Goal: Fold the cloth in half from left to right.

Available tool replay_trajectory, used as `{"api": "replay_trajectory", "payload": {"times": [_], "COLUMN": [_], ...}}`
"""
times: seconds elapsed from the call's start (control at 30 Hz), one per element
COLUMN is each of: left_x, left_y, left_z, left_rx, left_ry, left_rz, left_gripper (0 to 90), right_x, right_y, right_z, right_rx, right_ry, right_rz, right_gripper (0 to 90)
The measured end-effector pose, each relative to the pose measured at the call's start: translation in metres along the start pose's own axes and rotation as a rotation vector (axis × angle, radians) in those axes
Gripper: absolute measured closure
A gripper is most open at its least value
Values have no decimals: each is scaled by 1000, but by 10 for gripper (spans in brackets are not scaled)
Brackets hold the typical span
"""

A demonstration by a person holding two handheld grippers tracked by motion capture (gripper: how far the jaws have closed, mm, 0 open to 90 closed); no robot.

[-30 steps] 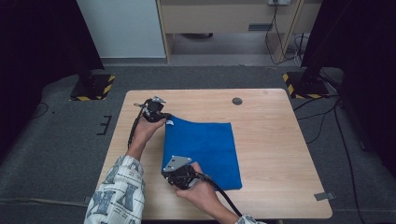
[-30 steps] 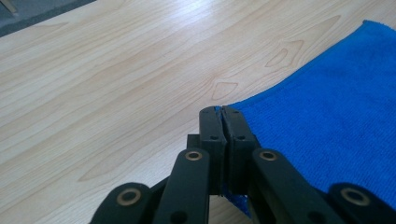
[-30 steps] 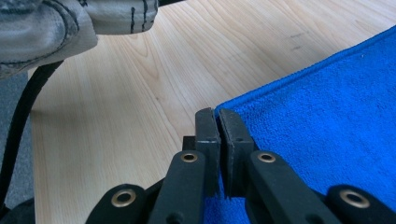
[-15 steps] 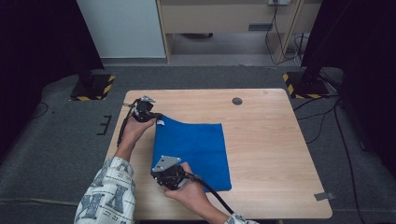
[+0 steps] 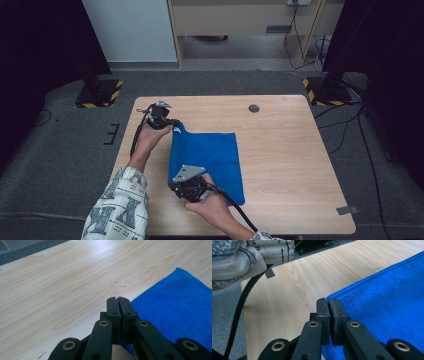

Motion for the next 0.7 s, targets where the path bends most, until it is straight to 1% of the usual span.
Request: {"api": "replay_trajectory", "payload": {"times": [0.17,0.33,0.4,0.5,0.6,0.7], "left_x": [-15,-31,-37,-42,-48,-53], "left_y": [12,22,23,23,25,27], "left_z": [9,15,18,22,26,28], "left_rx": [0,-19,-14,-8,-10,-14], "left_ry": [-1,-12,-16,-19,-35,-37], "left_rz": [24,21,29,31,14,11], "left_gripper": [880,880,880,880,880,879], "right_x": [-8,-16,-19,-21,-22,-23], "right_y": [-8,-18,-22,-28,-31,-32], "right_z": [-14,-29,-34,-40,-45,-52], "right_rx": [-14,-25,-25,-20,-16,-21], "right_ry": [-17,-46,-51,-52,-58,-60], "right_rz": [11,29,43,51,47,53], "right_gripper": [873,873,873,873,873,873]}}
Point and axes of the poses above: each handheld gripper's, and its own axes: z roughly forward along the jaws, y roughly out of its top, x roughly to its left, the point moved 10 cm from there along z, roughly forward along the jaws, and after that the axes turned 9 degrees about y, right-handed, at the moved point
